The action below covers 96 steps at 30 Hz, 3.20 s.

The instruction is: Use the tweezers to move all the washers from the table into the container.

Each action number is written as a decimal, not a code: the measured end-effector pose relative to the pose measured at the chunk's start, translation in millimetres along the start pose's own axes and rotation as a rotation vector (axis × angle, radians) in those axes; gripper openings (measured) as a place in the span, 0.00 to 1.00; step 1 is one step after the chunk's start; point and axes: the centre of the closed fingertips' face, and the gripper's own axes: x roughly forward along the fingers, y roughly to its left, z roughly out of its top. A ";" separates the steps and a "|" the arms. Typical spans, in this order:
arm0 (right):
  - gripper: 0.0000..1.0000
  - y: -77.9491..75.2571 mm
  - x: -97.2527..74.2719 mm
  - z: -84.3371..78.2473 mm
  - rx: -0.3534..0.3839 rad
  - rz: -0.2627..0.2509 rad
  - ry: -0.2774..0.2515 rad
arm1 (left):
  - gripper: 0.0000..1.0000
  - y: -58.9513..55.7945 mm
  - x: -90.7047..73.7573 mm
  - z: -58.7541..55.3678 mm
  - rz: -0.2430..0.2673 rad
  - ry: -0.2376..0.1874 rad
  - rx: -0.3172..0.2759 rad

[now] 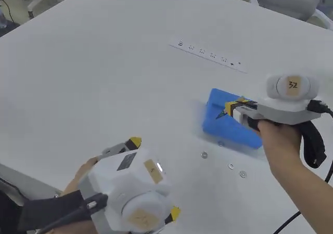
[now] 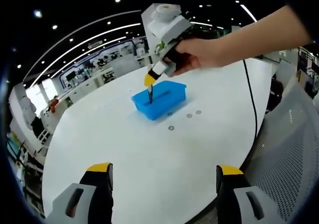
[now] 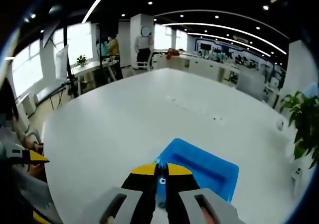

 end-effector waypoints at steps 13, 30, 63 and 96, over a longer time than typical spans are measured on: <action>0.01 34.5 -36.3 -31.6 -0.068 0.115 0.013 | 0.87 5.3 -1.3 3.5 0.046 -0.017 0.027; 0.02 40.3 -18.3 -70.7 -0.004 0.141 0.097 | 0.87 7.0 -1.5 3.7 0.067 -0.016 0.071; 0.02 50.8 -10.2 -74.6 0.008 0.120 0.149 | 0.83 19.0 -3.2 -1.1 0.096 -0.013 0.034; 0.00 61.0 0.9 -66.1 -0.136 0.063 0.089 | 0.83 16.8 -3.4 -1.5 0.092 -0.007 0.042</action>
